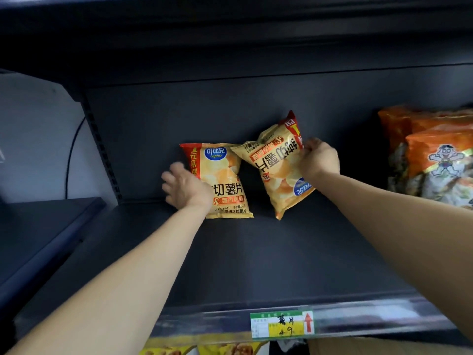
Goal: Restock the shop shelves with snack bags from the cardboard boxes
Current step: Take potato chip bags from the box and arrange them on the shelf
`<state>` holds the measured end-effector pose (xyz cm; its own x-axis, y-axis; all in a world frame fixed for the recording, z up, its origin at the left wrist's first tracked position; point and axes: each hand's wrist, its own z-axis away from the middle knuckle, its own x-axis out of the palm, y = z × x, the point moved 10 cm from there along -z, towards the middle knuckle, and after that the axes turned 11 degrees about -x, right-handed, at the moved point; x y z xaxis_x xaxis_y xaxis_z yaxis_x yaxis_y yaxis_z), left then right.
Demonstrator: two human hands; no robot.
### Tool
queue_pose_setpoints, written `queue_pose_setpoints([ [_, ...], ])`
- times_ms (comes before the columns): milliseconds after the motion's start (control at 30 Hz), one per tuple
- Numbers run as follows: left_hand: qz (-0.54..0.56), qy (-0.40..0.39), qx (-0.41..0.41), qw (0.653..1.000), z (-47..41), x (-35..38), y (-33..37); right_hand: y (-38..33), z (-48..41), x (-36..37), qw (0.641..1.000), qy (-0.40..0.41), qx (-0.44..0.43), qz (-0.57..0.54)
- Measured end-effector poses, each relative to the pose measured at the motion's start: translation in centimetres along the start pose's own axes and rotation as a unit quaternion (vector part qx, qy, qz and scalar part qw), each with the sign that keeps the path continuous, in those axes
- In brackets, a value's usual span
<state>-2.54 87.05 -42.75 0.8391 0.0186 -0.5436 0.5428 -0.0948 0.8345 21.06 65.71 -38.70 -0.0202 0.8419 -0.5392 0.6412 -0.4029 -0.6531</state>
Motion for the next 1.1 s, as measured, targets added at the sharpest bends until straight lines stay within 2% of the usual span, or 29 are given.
queue_pose_setpoints([
  [67,0.024,0.019,0.080,0.996,1.4,-0.3,2.6,-0.3,-0.1,0.1,1.000,-0.005,-0.013,0.005],
  [233,0.073,-0.076,0.209,0.972,4.8,1.9,7.4,-1.3,0.0,0.1,0.998,-0.019,-0.061,0.022],
  [300,0.064,-0.134,0.222,0.964,5.6,3.0,8.6,-2.4,0.1,-0.1,0.989,-0.038,-0.111,0.092],
  [367,0.026,-0.181,0.211,0.960,6.1,4.2,9.1,-4.0,0.5,-0.3,0.963,-0.058,-0.183,0.187],
  [467,-0.100,-0.135,0.252,0.953,7.1,4.0,10.3,-6.1,1.6,0.1,0.916,-0.105,-0.280,0.269],
  [567,-0.137,-0.160,0.304,0.929,9.0,4.7,11.6,-7.3,3.0,1.2,0.870,-0.158,-0.355,0.303],
  [667,-0.145,-0.222,0.263,0.928,9.0,6.4,10.7,-7.5,3.7,1.6,0.855,-0.176,-0.390,0.292],
  [700,-0.141,-0.228,0.241,0.933,8.7,6.6,10.1,-7.5,3.8,1.4,0.864,-0.169,-0.395,0.264],
  [767,-0.092,-0.220,0.181,0.954,7.7,6.6,8.4,-6.7,3.1,-0.1,0.908,-0.112,-0.359,0.184],
  [800,-0.050,-0.215,0.147,0.964,7.2,6.6,7.4,-5.5,2.3,-0.9,0.933,-0.078,-0.312,0.165],
  [867,0.058,-0.215,0.073,0.972,6.4,6.6,5.3,-1.6,1.4,-1.9,0.974,-0.054,-0.155,0.156],
  [900,0.113,-0.222,0.041,0.968,6.2,6.9,4.5,0.9,1.5,-1.8,0.987,-0.070,-0.055,0.133],
  [933,0.160,-0.231,0.017,0.960,6.1,7.1,4.0,3.0,2.3,-1.1,0.991,-0.106,0.041,0.075],
  [967,0.197,-0.243,0.001,0.950,6.2,7.6,3.8,4.3,3.5,0.3,0.980,-0.157,0.124,-0.017],
  [1000,0.222,-0.256,-0.010,0.941,6.4,8.1,3.7,4.8,5.0,2.2,0.950,-0.220,0.186,-0.122],
  [1033,0.234,-0.268,-0.019,0.934,6.7,8.5,3.6,4.6,6.1,3.8,0.920,-0.271,0.210,-0.190],
  [1067,0.232,-0.281,-0.024,0.931,7.0,9.1,3.6,4.4,6.5,4.9,0.907,-0.295,0.208,-0.219],
  [1100,0.204,-0.290,-0.018,0.935,7.2,9.6,3.6,4.5,6.3,5.4,0.910,-0.286,0.200,-0.222],
])
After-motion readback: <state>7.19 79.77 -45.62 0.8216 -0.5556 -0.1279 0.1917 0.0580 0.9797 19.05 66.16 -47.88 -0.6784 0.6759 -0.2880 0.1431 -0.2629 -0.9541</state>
